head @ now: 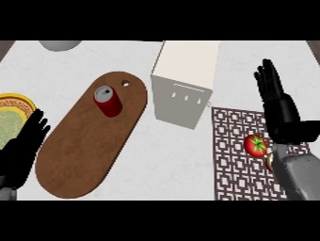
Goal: Pick the cupcake from the placemat and place it in the tiered shelf
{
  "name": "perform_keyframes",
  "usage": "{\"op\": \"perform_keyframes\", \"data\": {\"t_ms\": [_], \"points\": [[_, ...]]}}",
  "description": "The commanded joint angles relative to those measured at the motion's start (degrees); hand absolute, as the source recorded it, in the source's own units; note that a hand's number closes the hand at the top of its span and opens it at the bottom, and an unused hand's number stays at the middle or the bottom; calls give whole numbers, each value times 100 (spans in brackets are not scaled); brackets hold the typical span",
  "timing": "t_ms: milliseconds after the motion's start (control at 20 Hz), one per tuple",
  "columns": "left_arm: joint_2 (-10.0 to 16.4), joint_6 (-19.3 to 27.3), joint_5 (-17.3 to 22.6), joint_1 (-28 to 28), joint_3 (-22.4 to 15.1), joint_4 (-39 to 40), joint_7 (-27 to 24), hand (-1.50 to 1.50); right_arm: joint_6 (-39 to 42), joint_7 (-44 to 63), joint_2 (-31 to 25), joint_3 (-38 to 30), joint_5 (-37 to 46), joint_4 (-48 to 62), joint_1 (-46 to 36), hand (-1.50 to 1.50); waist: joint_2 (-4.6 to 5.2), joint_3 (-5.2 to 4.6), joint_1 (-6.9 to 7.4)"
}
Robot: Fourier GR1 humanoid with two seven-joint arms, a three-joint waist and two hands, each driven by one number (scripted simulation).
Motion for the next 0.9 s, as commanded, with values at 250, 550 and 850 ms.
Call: {"op": "perform_keyframes", "data": {"t_ms": [250, 550, 850], "points": [[293, -253, -770, -21, -452, 70, -461, 0, 11, 721, -2243, -1268, 507, 598, 1293, -150, 35, 66, -888], [-109, -459, -1057, 55, -943, 660, -984, 0, 513, 227, -1943, -2240, -663, 909, 2199, -150, 3, 82, -495], [-490, -338, -1323, -434, -1128, 1008, -816, 0, 1694, -93, -2229, -1893, -591, 55, 2541, -150, 12, 77, -359]]}}
